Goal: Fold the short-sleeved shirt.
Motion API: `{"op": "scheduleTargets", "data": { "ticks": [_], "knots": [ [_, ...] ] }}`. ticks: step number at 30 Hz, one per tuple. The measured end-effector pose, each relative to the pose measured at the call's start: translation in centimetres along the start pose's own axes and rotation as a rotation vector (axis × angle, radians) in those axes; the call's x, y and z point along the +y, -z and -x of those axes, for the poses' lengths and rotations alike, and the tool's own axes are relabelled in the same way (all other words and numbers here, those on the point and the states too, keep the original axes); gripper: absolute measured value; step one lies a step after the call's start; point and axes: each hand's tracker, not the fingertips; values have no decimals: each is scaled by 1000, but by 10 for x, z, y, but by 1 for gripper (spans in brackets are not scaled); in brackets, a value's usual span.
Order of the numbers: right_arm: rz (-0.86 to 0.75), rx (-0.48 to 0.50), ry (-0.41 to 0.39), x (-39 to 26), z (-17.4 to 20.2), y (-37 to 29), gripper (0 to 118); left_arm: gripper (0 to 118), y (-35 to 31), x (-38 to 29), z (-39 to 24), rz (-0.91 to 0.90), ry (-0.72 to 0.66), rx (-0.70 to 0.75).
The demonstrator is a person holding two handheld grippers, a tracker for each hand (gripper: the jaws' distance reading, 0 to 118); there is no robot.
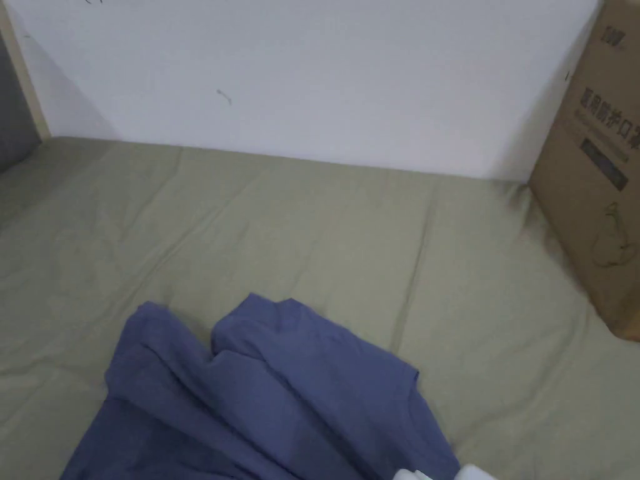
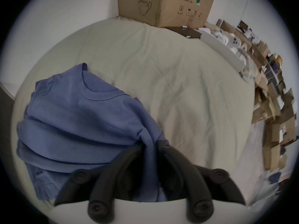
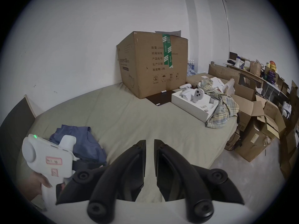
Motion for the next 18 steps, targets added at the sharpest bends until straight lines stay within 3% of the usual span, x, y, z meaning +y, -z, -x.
{"op": "scheduleTargets", "data": {
  "ticks": [3,9,10,11,12,13,14,16,18],
  "knots": [
    [-22,46,-17,5,11,-8,12,110,-64,4,19,-116,-62,-117],
    [-42,170,-92,8,42,-26,12,116,-200,-6,82,-427,-108,-13],
    [-34,193,-108,7,49,-28,12,113,-219,-12,96,-440,-128,12],
    [-23,218,-123,6,56,-29,12,102,-238,-20,111,-436,-153,39],
    [-11,242,-137,4,64,-30,12,64,-254,-29,128,-433,-188,81],
    [0,263,-150,2,71,-30,12,18,-267,-38,141,-454,-235,123],
    [12,292,-166,0,80,-31,12,0,-281,-50,159,-473,-305,177],
    [23,334,-197,-5,96,-32,12,0,-296,-65,194,-512,-445,216],
    [35,370,-220,-9,112,-31,12,0,-305,-74,234,-467,-498,232]
  ]
}}
